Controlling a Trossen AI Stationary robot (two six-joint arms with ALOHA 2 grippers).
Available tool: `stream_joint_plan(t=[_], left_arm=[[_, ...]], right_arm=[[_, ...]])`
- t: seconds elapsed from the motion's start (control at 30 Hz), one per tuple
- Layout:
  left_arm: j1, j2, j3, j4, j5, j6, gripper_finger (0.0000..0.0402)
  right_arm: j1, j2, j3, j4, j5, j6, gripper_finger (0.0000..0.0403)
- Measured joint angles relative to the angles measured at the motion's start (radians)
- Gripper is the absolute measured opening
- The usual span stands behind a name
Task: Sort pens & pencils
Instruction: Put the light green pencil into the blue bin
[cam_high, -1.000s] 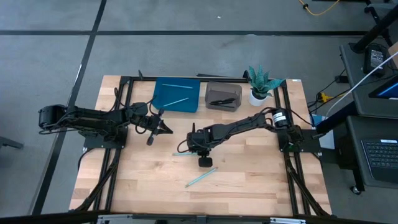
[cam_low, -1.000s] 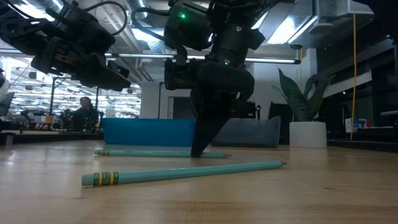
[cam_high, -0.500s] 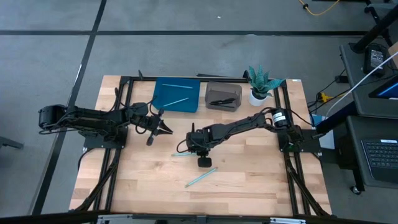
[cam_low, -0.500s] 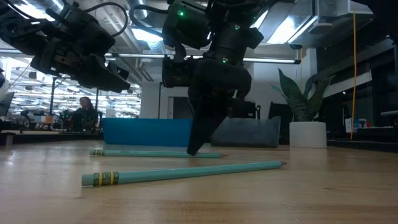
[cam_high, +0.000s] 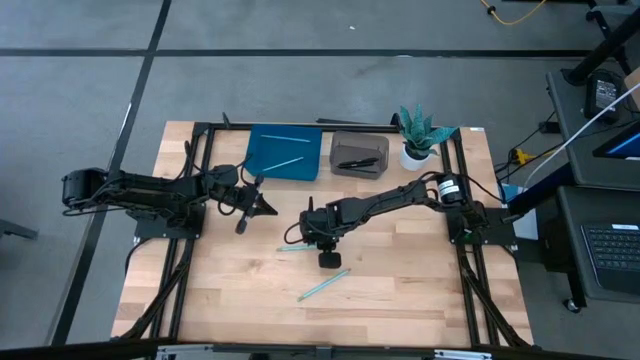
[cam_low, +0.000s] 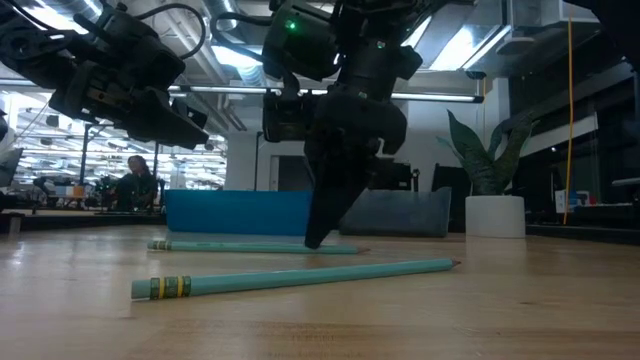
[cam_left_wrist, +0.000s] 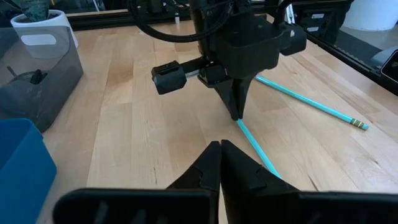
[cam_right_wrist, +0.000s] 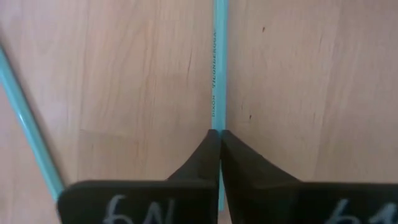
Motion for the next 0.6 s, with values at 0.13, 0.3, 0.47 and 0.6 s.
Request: stream_joint_plan(t=[0.13, 0.3, 0.47, 0.6], left_arm=[[0.000, 0.000, 0.000, 0.000, 0.000, 0.000, 0.0014], [0.000, 0.000, 0.000, 0.000, 0.000, 0.000, 0.0026], [0.000, 0.000, 0.000, 0.000, 0.000, -0.001, 0.0033], [0.000, 0.000, 0.000, 0.001, 0.000, -0.001, 0.0035]], right_arm=[[0.000, -0.001, 0.000, 0.000, 0.004, 0.000, 0.0004], [0.001, -0.002, 0.001, 0.000, 0.092, 0.000, 0.0007], [-0.021, -0.006, 0.003, -0.003, 0.125, -0.001, 0.0006], [-0.035, -0.006, 0.045, -0.029, 0.117, 0.013, 0.0018]])
